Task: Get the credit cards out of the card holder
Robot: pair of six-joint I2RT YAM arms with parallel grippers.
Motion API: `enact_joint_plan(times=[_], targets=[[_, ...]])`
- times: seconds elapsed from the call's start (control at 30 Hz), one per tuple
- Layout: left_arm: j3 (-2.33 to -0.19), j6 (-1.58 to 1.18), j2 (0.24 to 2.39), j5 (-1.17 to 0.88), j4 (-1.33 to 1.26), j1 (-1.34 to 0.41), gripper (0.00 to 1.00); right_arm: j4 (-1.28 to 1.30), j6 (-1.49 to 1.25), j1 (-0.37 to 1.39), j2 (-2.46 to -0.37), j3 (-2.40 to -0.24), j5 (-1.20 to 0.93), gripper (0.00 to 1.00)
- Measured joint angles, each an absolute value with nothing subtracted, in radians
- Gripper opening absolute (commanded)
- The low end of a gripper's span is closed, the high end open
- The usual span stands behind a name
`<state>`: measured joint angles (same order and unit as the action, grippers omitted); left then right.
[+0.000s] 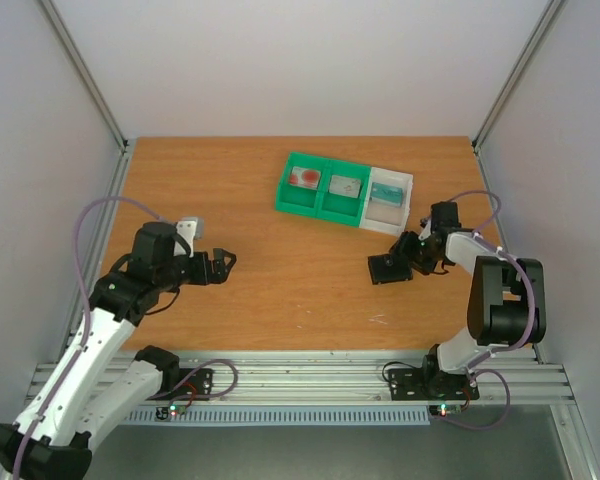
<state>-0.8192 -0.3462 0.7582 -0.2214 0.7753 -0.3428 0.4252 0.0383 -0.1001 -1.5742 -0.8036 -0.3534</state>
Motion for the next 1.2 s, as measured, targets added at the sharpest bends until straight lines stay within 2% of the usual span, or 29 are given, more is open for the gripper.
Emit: enact_joint_plan(times=[0.13, 0.3, 0.77, 0.97, 1.2], targets=[[-0.825, -0.346, 0.820, -0.216, 0.797, -0.343, 0.99, 0.426, 0.055, -0.048, -1.597, -0.819, -0.378, 0.61], [-0.826, -0.351, 0.876, -0.196, 0.816, -0.343, 0.98, 0.434, 0.072, 0.083, -1.639, -0.862, -0.374, 0.53], [-0.782, -0.473, 0.963, -0.308, 0.733, -0.344, 0.88, 0.440, 0.068, 0.455, -1.752, -0.991, -0.380, 0.49], [-0.764, -0.507, 0.984, -0.350, 0.704, -0.345, 0.83, 0.485, 0.047, 0.518, -1.722, -0.996, -0.382, 0.48], [-0.753, -0.516, 1.014, -0.383, 0.654, -0.364, 0.81, 0.586, -0.025, 0.516, -1.560, -0.982, -0.304, 0.44]])
